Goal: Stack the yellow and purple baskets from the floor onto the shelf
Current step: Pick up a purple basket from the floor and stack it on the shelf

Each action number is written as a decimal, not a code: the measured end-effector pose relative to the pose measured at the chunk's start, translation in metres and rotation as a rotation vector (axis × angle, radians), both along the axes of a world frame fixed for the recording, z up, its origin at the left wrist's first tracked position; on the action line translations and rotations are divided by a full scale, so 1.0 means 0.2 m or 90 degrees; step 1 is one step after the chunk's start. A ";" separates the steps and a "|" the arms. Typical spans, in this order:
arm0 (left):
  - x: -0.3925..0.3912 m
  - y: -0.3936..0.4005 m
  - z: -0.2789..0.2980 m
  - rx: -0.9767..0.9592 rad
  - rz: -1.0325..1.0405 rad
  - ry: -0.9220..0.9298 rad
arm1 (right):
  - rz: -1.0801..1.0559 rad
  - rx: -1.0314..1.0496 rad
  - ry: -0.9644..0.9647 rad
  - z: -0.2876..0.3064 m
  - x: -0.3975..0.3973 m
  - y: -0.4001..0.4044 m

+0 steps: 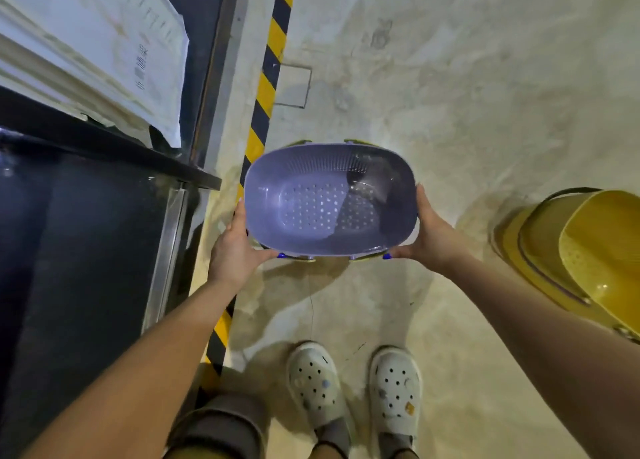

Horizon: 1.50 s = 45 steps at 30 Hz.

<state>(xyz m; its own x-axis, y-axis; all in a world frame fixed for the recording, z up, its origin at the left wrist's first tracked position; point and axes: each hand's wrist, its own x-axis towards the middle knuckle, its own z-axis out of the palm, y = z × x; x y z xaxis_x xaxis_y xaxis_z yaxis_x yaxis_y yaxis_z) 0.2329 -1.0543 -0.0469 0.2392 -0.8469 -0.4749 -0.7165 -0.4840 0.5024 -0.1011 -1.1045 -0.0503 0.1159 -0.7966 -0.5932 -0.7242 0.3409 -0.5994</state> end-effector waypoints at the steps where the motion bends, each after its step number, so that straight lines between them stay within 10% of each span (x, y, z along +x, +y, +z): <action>1: -0.01 0.01 0.02 -0.020 0.011 0.016 | 0.019 -0.008 -0.001 0.02 -0.02 0.01; 14: 0.22 0.28 1.23 -0.106 0.155 0.107 | 0.180 -0.164 -0.072 1.25 0.24 -0.08; 25: 0.30 1.59 2.22 -0.252 0.559 0.083 | 0.565 -0.195 -0.227 2.27 1.01 0.34; 35: -0.20 3.07 2.23 -0.259 0.840 0.063 | 0.881 -0.054 -0.228 2.15 1.29 1.53; 45: -0.28 3.22 1.81 -0.315 0.884 0.068 | 0.856 -0.097 -0.069 1.81 1.21 1.76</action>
